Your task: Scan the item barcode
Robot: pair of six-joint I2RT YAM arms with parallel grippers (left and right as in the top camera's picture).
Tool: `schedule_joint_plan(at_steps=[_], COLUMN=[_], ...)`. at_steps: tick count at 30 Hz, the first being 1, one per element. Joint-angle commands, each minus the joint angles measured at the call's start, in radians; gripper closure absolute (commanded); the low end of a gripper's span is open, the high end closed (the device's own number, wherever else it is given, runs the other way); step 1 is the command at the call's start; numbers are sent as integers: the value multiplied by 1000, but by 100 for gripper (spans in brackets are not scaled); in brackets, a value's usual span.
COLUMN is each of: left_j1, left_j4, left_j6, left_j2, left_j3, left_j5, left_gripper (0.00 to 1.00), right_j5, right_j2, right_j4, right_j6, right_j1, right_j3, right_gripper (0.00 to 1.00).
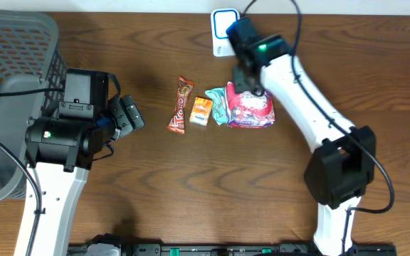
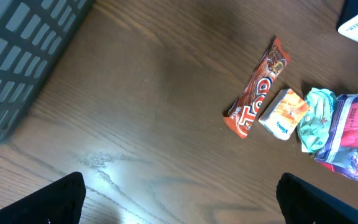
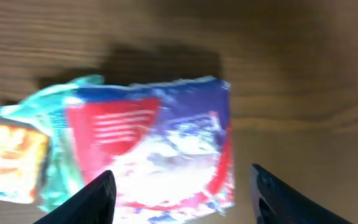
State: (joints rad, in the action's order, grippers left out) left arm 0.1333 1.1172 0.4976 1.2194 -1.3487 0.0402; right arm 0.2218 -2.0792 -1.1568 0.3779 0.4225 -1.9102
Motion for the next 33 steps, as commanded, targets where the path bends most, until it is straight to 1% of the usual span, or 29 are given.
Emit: schedule_joint_plan(at_steps=[1, 5, 8, 11, 15, 18, 22, 29, 33], left_j1=[-4, -4, -4, -4, -4, -4, -4, -4, -4], left_j4=[0, 0, 0, 0, 0, 0, 0, 0, 0], left_j6=[5, 5, 5, 5, 5, 5, 5, 5, 5], left_j2=[-6, -6, -6, -6, -6, -6, -6, -6, -6], left_j3=[-10, -10, -10, -10, -10, -10, -10, -10, -10], left_j5=[13, 13, 13, 13, 13, 13, 13, 13, 13], left_gripper=[2, 2, 2, 2, 2, 2, 2, 2, 2], right_j5=[-113, -327, -466, -564, -702, -867, -1026, -1074, -1074], right_j2=[7, 6, 6, 6, 6, 6, 6, 6, 6], right_j4=[-24, -43, -29, 4, 90, 185, 311, 495, 563], right_j6=[-46, -185, -250, -288, -303, -354, -357, -310, -262], right_j1=[-87, -187, -253, -304, -369, -417, -456, -457, -442], right_j3=[-8, 21, 69, 133, 240, 330, 435, 571, 617], right_gripper=[35, 34, 34, 34, 33, 33, 33, 34, 35])
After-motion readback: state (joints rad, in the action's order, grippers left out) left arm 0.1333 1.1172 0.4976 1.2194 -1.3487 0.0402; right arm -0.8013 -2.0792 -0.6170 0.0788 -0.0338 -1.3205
